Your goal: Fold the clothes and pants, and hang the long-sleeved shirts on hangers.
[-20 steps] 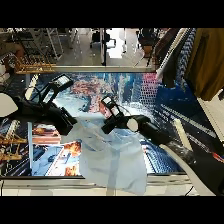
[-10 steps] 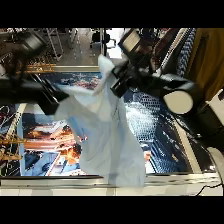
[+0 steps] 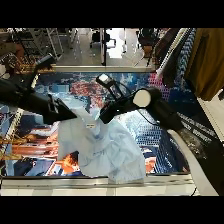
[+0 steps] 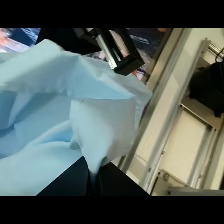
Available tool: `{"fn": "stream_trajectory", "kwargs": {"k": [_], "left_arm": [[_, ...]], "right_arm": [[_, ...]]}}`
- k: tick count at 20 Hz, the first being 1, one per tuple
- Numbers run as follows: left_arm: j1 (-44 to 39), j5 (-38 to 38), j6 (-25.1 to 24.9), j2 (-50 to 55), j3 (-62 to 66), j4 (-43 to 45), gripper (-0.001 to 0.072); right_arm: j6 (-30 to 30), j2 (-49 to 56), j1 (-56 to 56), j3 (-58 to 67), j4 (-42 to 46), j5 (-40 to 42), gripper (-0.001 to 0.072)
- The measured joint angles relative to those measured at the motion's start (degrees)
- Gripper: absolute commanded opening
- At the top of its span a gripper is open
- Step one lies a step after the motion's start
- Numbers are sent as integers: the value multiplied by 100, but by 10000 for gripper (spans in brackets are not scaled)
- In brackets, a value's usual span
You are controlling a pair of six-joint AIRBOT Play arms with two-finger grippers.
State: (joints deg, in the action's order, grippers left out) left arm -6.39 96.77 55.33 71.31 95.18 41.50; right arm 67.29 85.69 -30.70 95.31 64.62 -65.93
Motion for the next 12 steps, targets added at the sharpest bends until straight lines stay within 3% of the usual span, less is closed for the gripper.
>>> {"fn": "stream_trajectory", "kwargs": {"k": [1, 5, 8, 10, 12], "left_arm": [[4, -24, -2, 28, -210, -59, 16], [7, -133, -4, 101, -638, -205, 15], [7, -164, -7, 120, -734, -236, 16], [7, -168, -7, 125, -765, -245, 16], [7, -179, -7, 127, -778, -251, 16]], "right_arm": [[358, 136, 44, -57, -33, -57, 374], [1329, 385, 317, -466, -603, -234, 374], [1558, 284, 542, -1047, -927, -457, 377], [1582, 76, 621, -1585, -1274, -468, 451], [1515, -83, 634, -2149, -1764, -173, 463]]}}
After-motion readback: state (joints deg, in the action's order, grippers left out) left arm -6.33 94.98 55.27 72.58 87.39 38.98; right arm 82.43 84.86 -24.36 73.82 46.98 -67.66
